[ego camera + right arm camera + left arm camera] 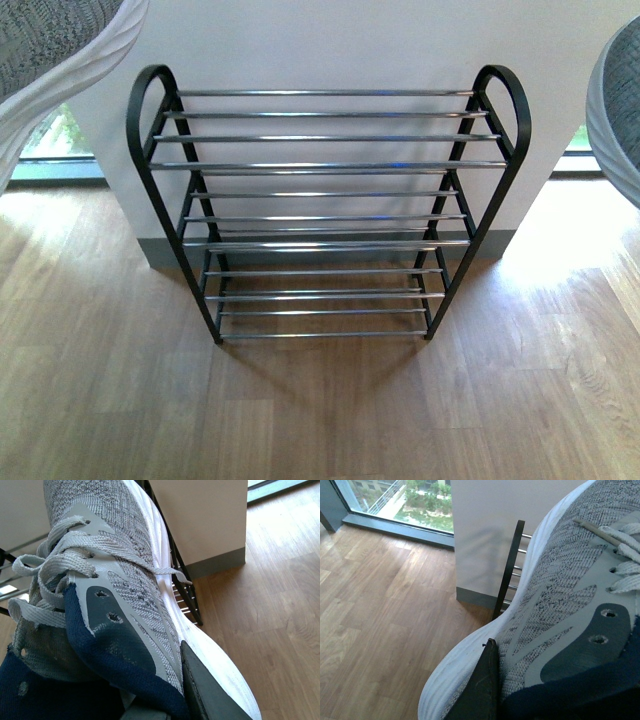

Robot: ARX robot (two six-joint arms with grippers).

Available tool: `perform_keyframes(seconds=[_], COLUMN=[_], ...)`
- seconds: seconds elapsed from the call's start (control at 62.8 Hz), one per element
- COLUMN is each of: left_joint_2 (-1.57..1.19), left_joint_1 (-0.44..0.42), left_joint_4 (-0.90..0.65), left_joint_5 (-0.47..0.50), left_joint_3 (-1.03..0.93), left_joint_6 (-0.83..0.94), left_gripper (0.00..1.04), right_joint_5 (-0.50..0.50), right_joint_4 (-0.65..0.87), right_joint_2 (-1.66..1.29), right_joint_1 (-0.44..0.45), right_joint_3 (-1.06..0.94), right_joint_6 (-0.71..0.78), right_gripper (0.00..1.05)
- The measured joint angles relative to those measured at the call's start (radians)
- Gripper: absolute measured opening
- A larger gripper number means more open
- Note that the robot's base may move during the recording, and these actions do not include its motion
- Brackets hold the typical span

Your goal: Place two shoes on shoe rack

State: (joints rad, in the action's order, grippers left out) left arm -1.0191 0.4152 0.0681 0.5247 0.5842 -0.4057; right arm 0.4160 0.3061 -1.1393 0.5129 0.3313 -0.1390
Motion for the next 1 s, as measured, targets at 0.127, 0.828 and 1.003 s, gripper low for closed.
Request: perform_keyframes(seconds=[0.127,0.828,1.003], left_joint_2=[0.0,0.0,0.0], left_joint_1=[0.0,0.0,0.0], left_joint_4=[0.0,0.0,0.0], left_joint_5=[0.002,0.001,0.0], left_joint_3=[0.0,0.0,0.0], left_joint_6=[0.0,0.0,0.0], left_gripper=[0.02,0.02,0.02], right_joint_5=[0.0,0.123,0.138], right_joint_4=[0.0,0.216,0.411], right_joint_2=[0.0,-0.054,-0.15], right_joint_1=[0.0,0.015,-0.06], right_joint_3=[0.0,-0.049,0.031], right_joint_6=[0.0,0.045,0.064], right_gripper=[0.01,0.01,0.01])
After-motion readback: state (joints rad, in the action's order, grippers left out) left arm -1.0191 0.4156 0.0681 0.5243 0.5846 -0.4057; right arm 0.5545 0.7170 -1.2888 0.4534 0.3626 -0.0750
